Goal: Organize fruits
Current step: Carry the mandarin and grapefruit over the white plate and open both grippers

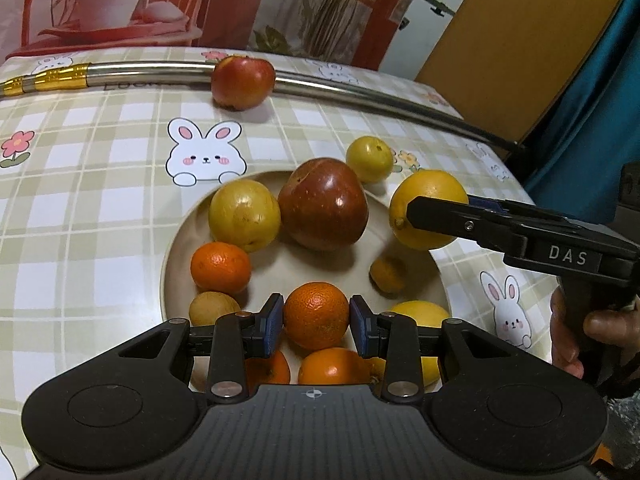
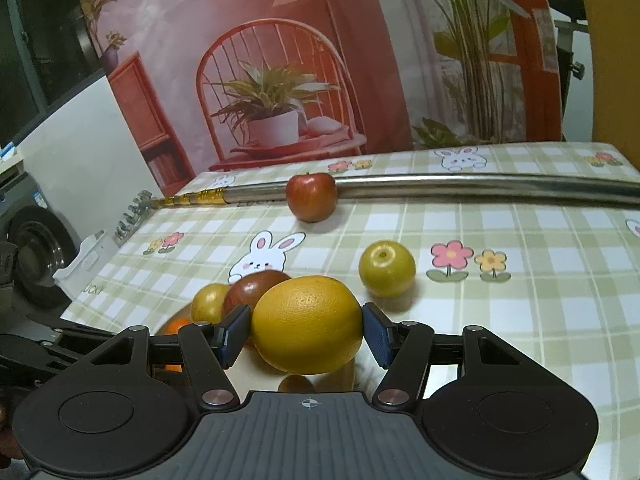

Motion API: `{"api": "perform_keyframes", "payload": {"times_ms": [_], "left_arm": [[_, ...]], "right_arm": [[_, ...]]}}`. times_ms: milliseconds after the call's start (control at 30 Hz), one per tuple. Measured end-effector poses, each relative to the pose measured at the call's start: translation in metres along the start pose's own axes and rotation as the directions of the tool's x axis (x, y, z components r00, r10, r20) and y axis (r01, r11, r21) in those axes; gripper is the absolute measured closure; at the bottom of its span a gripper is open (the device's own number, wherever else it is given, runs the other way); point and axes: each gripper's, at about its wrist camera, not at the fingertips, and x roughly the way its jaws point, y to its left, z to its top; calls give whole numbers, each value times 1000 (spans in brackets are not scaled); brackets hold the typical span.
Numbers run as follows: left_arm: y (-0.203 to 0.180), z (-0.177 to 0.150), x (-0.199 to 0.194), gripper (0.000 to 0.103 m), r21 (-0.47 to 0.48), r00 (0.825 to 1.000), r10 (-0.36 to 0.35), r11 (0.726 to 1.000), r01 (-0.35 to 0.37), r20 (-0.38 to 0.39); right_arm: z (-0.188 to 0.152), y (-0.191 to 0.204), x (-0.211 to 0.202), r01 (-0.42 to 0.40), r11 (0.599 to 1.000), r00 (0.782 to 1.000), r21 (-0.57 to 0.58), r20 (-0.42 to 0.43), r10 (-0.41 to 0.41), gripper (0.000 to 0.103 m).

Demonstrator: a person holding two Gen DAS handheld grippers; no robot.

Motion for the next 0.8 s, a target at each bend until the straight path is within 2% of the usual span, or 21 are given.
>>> {"api": "perform_keyframes", "payload": {"times_ms": [300,500,800], "left_arm": [[-5,-1,1,65,18,1000,11,1000,-11,-12],[-10,-6,-5,65,33,1000,-7,999,8,-17],[-6,-11,-13,65,7,999,-36,999,36,-10]], "right_arm": [[-7,6,5,-15,1000,1000,-10,-22,14,47],[-10,17,7,-42,999,998,-29,-39,41,47],[-15,30,9,-60,996,997,-68,-63,55,46]]}}
